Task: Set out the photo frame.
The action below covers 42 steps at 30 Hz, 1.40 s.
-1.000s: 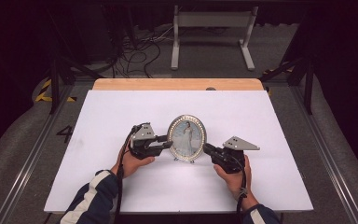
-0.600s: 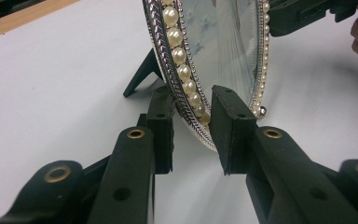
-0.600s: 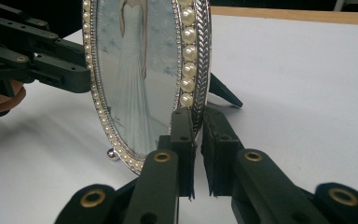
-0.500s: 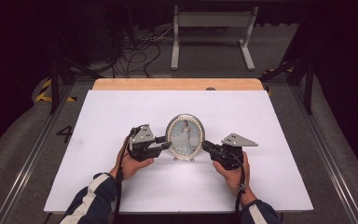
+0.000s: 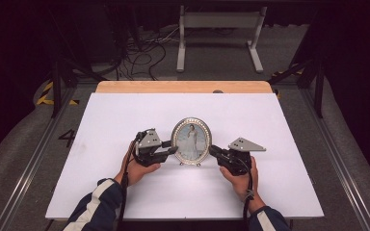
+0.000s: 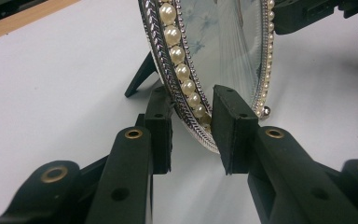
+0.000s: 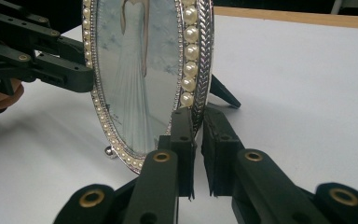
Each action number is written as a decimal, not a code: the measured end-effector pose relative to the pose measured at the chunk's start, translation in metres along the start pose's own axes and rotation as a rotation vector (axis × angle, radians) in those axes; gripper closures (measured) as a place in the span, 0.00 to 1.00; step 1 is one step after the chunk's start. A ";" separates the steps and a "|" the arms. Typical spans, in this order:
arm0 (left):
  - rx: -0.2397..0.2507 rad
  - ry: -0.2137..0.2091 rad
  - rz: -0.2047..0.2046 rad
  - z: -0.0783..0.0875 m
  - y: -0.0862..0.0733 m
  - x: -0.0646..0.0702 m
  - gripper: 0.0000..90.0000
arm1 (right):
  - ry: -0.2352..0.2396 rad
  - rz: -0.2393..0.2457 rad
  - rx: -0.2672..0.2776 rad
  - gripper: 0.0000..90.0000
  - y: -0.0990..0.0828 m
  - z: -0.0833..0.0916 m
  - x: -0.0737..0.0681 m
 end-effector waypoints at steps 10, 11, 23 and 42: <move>-0.014 0.007 -0.026 0.002 0.001 0.002 0.77 | -0.016 0.032 -0.015 0.92 0.001 -0.001 -0.001; -0.015 0.009 -0.029 0.002 0.001 0.002 0.77 | -0.019 0.037 -0.017 0.92 0.001 -0.002 -0.001; -0.005 0.014 -0.029 0.005 0.001 0.001 0.76 | -0.032 0.071 -0.036 0.88 0.001 -0.001 -0.001; 0.018 0.090 -0.064 0.033 0.002 -0.010 0.64 | -0.059 0.208 -0.138 0.84 0.004 0.005 -0.009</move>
Point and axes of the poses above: each handheld gripper's, and its own axes: z roughly backward along the jaws, y roughly out of its top, x roughly to its right, the point moved 2 cm from there along -z, roughly forward along the jaws, and after that the axes turned 15 degrees about y, right-handed, at the moved point
